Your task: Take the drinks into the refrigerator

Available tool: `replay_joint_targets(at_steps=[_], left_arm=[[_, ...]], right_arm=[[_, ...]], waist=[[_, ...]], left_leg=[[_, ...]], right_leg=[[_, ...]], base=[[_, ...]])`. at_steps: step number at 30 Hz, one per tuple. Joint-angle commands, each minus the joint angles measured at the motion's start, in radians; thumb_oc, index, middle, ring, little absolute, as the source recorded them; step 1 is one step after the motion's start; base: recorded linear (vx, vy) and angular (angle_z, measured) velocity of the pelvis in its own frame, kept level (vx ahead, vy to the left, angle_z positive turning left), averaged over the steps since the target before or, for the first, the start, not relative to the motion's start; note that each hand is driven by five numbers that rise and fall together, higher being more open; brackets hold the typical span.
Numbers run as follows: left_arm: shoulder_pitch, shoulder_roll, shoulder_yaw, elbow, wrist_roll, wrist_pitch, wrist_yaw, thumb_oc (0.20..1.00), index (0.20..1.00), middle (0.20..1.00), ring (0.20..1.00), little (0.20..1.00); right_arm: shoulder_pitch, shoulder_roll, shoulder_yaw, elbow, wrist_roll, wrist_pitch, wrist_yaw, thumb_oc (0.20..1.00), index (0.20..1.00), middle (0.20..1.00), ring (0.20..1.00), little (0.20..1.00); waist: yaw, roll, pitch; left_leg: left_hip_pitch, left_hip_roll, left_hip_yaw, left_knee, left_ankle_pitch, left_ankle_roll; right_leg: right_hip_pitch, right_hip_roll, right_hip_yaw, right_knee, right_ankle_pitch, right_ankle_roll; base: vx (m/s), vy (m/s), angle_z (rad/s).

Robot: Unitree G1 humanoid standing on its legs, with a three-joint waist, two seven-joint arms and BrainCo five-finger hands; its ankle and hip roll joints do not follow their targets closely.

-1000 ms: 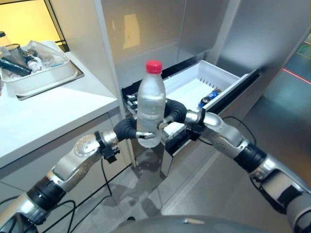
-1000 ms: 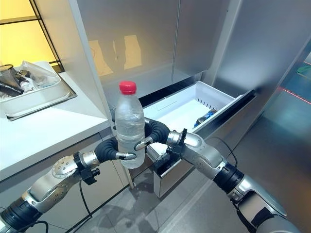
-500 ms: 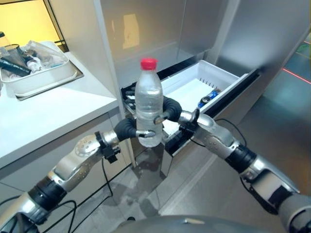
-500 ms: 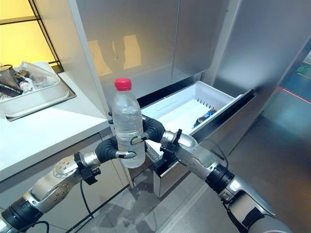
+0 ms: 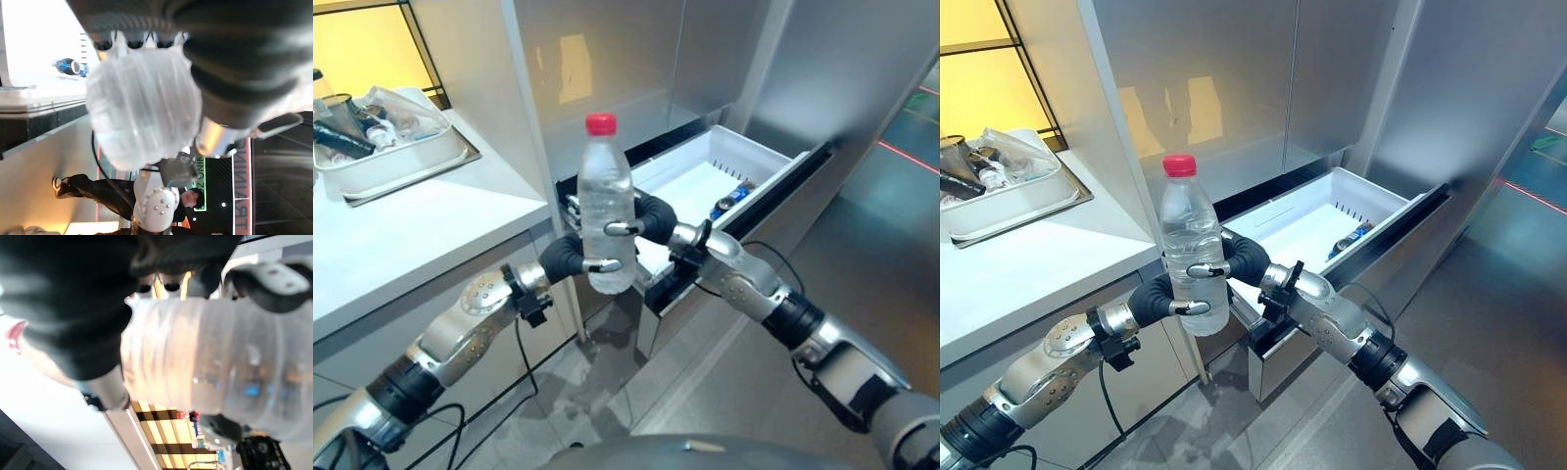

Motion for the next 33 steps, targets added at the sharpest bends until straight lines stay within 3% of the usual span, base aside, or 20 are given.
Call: replay_joint_targets(at_steps=[1, 5, 6, 7, 8, 20, 33], left_arm=[[-0.157, 0.028, -0.031, -0.091, 0.010, -0.050, -0.048, 0.200, 0.200, 0.200, 0.200, 0.200], [-0.156, 0.037, -0.037, -0.089, 0.008, -0.047, -0.053, 0.200, 0.200, 0.200, 0.200, 0.200], [-0.154, 0.040, -0.037, -0.090, 0.006, -0.043, -0.055, 0.429, 0.429, 0.429, 0.429, 0.429], [-0.153, 0.040, -0.037, -0.090, 0.006, -0.043, -0.055, 0.429, 0.429, 0.429, 0.429, 0.429], [-0.153, 0.048, -0.042, -0.091, 0.002, -0.039, -0.058, 1.000, 1.000, 1.000, 1.000, 1.000], [-0.028, 0.122, -0.079, -0.076, -0.034, 0.033, -0.119, 1.000, 1.000, 1.000, 1.000, 1.000], [0.027, 0.153, -0.050, -0.071, -0.034, 0.046, -0.131, 1.000, 1.000, 1.000, 1.000, 1.000]], right_arm=[[-0.185, 0.047, 0.018, 0.010, 0.042, -0.032, -0.003, 0.200, 0.200, 0.200, 0.200, 0.200], [-0.185, 0.043, 0.005, 0.011, 0.055, -0.040, -0.010, 0.200, 0.200, 0.200, 0.200, 0.200], [-0.183, 0.045, 0.001, 0.013, 0.060, -0.040, -0.013, 0.200, 0.200, 0.200, 0.200, 0.200], [-0.183, 0.045, 0.001, 0.013, 0.060, -0.040, -0.013, 0.200, 0.200, 0.200, 0.200, 0.200], [-0.182, 0.044, -0.007, 0.018, 0.064, -0.043, -0.018, 0.200, 0.200, 0.200, 0.200, 0.200], [-0.222, -0.025, -0.038, 0.046, 0.082, -0.065, -0.044, 0.200, 0.200, 0.200, 0.200, 0.200], [-0.253, -0.085, -0.054, 0.052, 0.094, -0.073, -0.047, 0.200, 0.200, 0.200, 0.200, 0.200]], waist=[[0.020, -0.010, 0.012], [0.019, -0.007, 0.011], [0.018, -0.006, 0.010], [0.018, -0.006, 0.010], [0.018, -0.005, 0.010], [0.016, -0.001, 0.011], [0.016, -0.001, 0.008]], left_leg=[[0.065, -0.087, -0.024, 0.021, -0.139, 0.104], [0.066, -0.088, -0.022, 0.021, -0.139, 0.103], [0.067, -0.087, -0.022, 0.021, -0.139, 0.103], [0.067, -0.087, -0.022, 0.021, -0.139, 0.103], [0.067, -0.087, -0.022, 0.021, -0.139, 0.103], [0.066, -0.086, -0.016, 0.019, -0.135, 0.101], [0.064, -0.085, -0.011, 0.017, -0.130, 0.098]], right_leg=[[0.076, 0.024, -0.052, 0.025, -0.117, -0.001], [0.077, 0.024, -0.052, 0.025, -0.116, -0.001], [0.077, 0.024, -0.051, 0.024, -0.116, -0.001], [0.077, 0.024, -0.051, 0.024, -0.116, -0.001], [0.078, 0.024, -0.051, 0.023, -0.115, -0.001], [0.074, 0.026, -0.048, 0.021, -0.110, -0.001], [0.070, 0.028, -0.046, 0.018, -0.104, 0.000]], base=[[0.00, 0.000, 0.00], [0.00, 0.000, 0.00], [0.00, 0.000, 0.00], [0.00, 0.000, 0.00], [0.00, 0.000, 0.00], [0.00, 0.000, 0.00], [0.00, 0.000, 0.00]])
